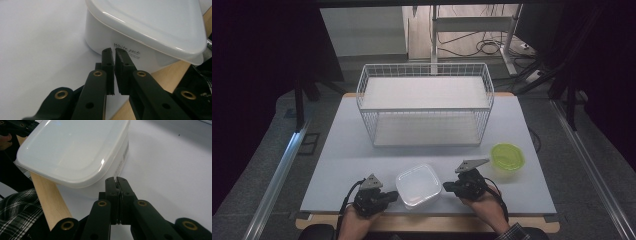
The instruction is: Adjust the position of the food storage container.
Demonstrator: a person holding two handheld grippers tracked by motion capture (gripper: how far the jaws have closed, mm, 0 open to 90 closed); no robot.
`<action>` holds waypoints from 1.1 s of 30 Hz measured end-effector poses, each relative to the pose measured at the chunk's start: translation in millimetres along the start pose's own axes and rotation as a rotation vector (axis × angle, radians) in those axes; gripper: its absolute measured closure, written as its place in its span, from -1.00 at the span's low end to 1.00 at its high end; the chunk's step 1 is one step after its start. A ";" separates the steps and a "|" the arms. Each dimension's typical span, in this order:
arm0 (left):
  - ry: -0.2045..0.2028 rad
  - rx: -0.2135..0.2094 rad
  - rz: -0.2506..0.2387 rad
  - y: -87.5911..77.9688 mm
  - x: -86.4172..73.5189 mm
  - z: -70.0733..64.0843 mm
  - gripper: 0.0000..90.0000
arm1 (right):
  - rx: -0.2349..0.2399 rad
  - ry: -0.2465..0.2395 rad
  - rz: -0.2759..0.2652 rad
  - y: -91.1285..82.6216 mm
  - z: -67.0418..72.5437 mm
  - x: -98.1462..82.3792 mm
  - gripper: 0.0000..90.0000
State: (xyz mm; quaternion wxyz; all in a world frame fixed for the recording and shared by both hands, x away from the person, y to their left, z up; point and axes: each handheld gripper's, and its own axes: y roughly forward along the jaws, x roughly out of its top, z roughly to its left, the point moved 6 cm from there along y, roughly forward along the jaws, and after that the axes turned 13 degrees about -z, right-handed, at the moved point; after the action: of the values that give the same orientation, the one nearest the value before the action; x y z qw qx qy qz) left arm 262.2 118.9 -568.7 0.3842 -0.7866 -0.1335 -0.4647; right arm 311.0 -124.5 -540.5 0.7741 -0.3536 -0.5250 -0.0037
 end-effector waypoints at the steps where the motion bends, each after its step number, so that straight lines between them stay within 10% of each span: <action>1: 0.002 0.001 0.000 1.9 2.1 0.6 0.92 | 0.003 0.009 -0.005 0.6 -0.2 0.4 0.96; 19: 0.038 0.022 0.004 40.0 43.3 16.6 1.00 | -0.080 0.033 -0.029 -3.4 -15.5 2.7 0.97; 33: 0.030 0.013 -0.008 26.7 35.0 12.1 0.82 | -0.101 0.007 -0.027 0.8 -20.6 4.0 0.91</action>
State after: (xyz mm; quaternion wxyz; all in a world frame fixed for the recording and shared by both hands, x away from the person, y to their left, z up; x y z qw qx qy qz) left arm 303.6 104.6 -555.6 0.3892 -0.7764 -0.1337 -0.4773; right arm 329.8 -133.8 -541.8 0.7569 -0.3850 -0.5263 -0.0419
